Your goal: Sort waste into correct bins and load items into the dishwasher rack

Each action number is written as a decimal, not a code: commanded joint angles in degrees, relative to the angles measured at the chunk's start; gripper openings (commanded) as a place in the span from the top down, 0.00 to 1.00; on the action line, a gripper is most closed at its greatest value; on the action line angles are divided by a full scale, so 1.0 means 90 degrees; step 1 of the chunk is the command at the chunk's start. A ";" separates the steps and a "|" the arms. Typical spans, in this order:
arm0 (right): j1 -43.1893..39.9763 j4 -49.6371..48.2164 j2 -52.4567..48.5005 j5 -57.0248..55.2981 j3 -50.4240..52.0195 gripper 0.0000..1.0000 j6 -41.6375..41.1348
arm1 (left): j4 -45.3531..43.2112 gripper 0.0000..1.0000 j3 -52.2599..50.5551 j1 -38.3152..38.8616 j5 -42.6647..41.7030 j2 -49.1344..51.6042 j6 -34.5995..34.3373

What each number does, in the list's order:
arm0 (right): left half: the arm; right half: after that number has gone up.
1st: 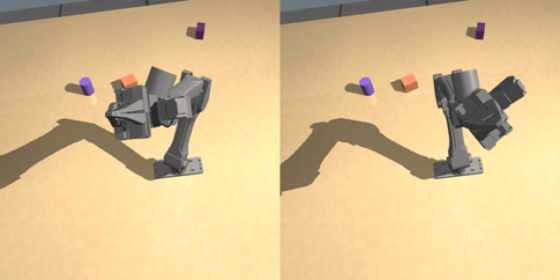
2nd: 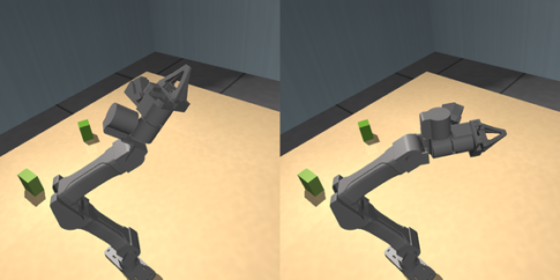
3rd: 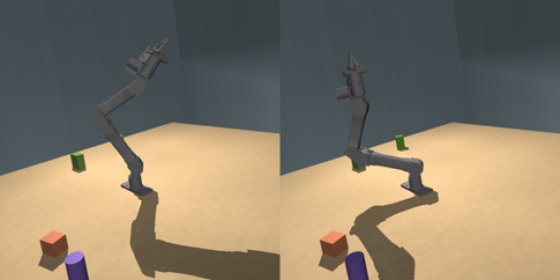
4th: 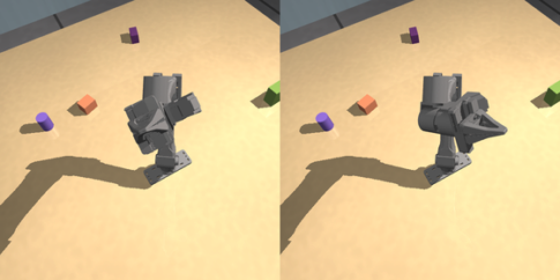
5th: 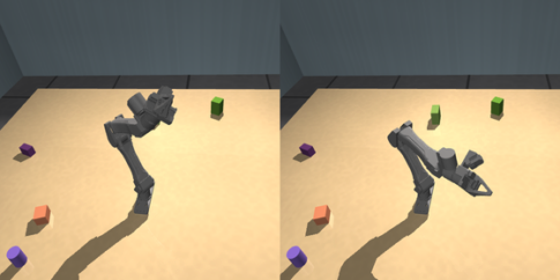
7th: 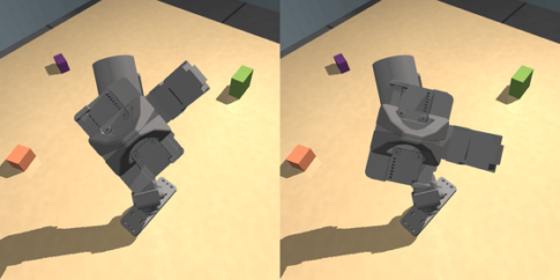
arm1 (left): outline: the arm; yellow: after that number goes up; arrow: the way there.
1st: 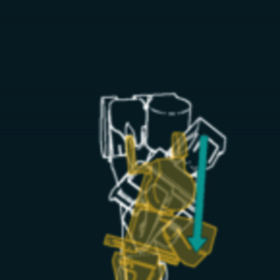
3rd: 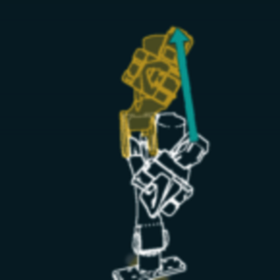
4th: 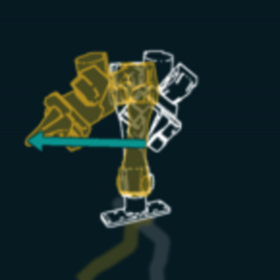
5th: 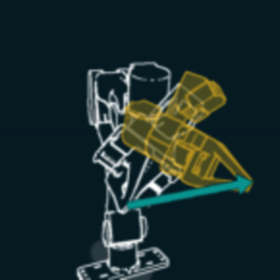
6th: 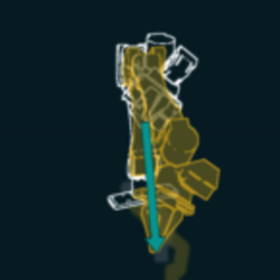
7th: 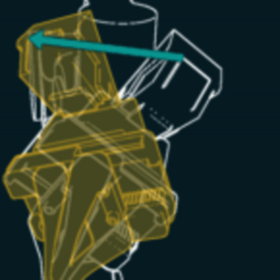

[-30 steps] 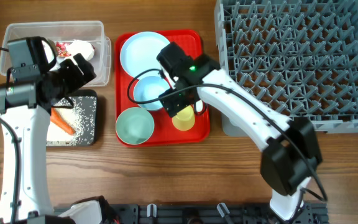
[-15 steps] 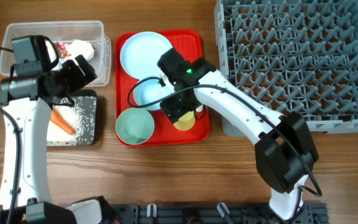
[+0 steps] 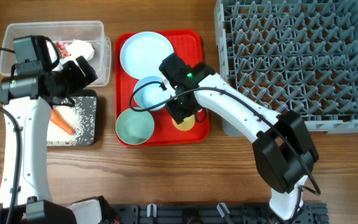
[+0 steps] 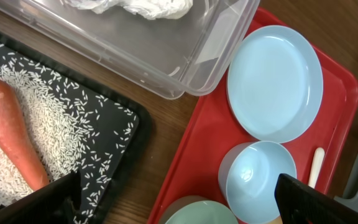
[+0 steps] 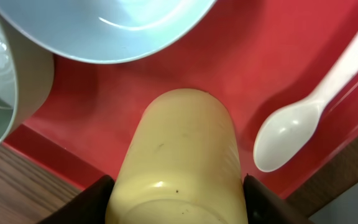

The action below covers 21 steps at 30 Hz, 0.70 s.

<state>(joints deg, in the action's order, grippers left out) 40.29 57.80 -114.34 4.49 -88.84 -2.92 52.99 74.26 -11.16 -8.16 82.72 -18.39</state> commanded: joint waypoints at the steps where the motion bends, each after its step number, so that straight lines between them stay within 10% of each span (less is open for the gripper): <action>1: -0.0015 0.0015 -0.0063 0.0066 0.0051 0.49 -0.0039 | 0.0068 0.00 0.0034 -0.0036 0.0061 0.0061 -0.0053; 21: -0.0959 0.1724 0.1348 -0.0146 -0.1800 0.55 -0.0194 | 0.0075 0.00 0.0034 -0.0036 0.0061 0.0061 -0.0056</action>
<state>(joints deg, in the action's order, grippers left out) 35.14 71.64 -107.55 4.89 -102.43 -3.81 53.65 74.26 -11.18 -8.16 82.72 -18.37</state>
